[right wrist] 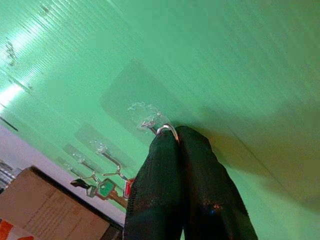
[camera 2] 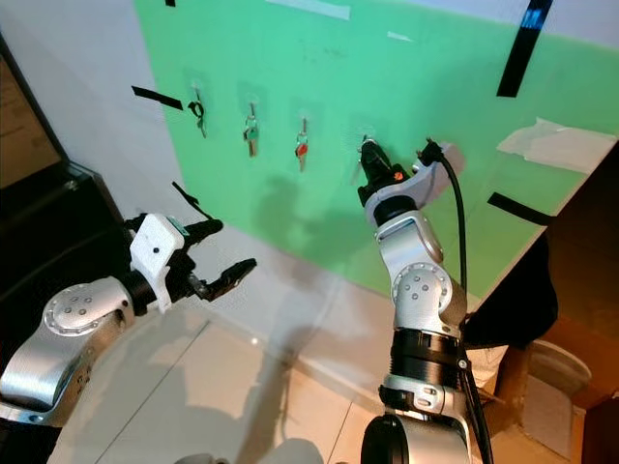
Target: Hang keys on a hook
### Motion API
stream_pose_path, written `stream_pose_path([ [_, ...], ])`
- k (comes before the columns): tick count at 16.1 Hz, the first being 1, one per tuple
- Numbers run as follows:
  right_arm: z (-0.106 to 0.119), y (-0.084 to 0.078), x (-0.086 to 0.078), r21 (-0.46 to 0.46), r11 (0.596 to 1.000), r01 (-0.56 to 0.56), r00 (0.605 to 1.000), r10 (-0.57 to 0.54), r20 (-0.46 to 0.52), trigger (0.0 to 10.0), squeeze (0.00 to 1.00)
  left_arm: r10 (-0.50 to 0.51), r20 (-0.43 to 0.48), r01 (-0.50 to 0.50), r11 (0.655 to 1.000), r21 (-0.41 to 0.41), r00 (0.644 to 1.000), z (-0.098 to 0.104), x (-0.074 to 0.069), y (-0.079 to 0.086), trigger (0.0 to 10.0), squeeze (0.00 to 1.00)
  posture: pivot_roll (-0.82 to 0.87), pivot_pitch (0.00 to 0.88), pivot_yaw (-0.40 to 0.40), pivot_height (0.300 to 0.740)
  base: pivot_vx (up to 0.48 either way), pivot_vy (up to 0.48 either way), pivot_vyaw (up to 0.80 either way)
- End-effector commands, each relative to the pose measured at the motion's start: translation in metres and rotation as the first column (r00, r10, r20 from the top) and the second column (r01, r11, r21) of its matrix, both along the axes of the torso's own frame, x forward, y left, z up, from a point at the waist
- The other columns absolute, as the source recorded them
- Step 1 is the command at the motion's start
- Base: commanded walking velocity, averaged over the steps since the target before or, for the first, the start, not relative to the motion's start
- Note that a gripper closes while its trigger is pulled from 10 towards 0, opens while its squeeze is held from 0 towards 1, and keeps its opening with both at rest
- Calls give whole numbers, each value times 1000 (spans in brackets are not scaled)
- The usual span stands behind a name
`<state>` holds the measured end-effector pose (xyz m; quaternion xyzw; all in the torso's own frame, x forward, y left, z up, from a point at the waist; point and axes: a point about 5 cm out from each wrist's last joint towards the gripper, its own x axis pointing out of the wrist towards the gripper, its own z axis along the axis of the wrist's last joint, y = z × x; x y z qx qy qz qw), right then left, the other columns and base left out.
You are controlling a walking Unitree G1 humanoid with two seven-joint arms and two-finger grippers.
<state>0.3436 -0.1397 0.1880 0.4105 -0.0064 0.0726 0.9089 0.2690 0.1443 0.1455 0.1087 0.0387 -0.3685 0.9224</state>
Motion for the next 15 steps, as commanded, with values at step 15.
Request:
stream_pose_path([
  [15, -17, 1, 2, -105, 994, 41, 992, -53, -117, 10000, 0, -2, 16, 2, 1000, -19, 1000, 4, 5, -4, 10000, 0, 23, 0, -20, 740, 0, 0, 0],
])
